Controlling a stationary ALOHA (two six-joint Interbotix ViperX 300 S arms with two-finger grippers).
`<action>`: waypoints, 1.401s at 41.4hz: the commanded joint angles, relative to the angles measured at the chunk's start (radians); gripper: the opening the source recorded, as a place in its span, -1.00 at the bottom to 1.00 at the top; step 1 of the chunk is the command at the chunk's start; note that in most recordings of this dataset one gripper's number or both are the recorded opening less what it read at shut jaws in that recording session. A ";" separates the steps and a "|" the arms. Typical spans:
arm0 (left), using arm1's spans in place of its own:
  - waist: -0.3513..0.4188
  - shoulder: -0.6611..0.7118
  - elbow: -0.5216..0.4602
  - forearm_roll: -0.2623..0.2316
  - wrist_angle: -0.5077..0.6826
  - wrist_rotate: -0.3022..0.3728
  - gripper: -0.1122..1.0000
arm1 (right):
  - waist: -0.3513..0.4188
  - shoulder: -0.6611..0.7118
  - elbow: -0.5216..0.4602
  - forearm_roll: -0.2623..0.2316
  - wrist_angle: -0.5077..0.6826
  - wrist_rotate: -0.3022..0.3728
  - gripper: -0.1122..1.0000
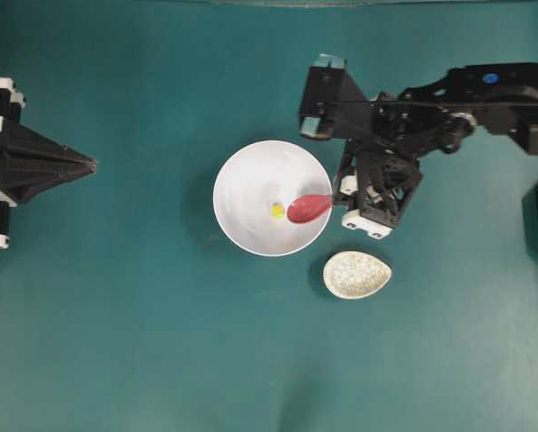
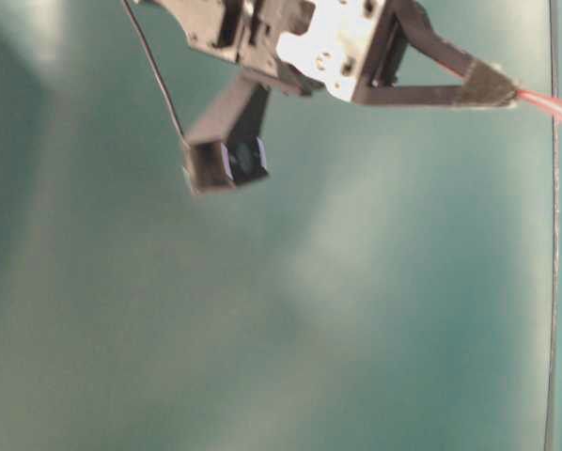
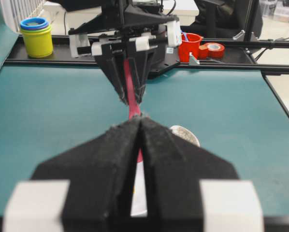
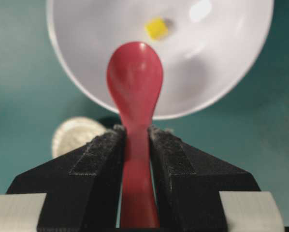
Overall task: Scoop the yellow hexagonal prism block from the bowl with a spoon using the right arm.
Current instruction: 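Lower the spoon bowl into the white bowl beside the yellow block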
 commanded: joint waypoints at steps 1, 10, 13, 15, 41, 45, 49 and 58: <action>0.002 0.008 -0.023 0.003 -0.006 0.002 -0.79 | -0.002 0.002 -0.052 -0.025 0.028 0.017 -0.40; 0.002 0.008 -0.023 0.003 -0.005 0.002 -0.79 | -0.003 0.032 -0.092 -0.035 0.057 0.021 -0.40; 0.000 0.009 -0.023 0.002 -0.005 0.002 -0.79 | -0.003 0.040 -0.095 -0.037 0.063 0.021 -0.40; 0.000 0.008 -0.023 0.002 -0.005 0.002 -0.79 | -0.003 0.044 -0.097 -0.035 0.064 0.023 -0.40; 0.000 0.003 -0.023 0.003 -0.002 0.002 -0.79 | -0.003 0.101 -0.100 -0.041 0.035 0.020 -0.40; 0.002 0.002 -0.025 0.003 0.003 0.002 -0.79 | -0.003 0.112 -0.100 -0.041 0.025 0.020 -0.40; 0.000 0.000 -0.025 0.003 0.006 0.002 -0.79 | -0.003 0.121 -0.100 -0.041 0.009 0.018 -0.40; 0.000 -0.002 -0.025 0.003 0.011 0.000 -0.79 | -0.003 0.143 -0.109 -0.041 -0.015 0.017 -0.40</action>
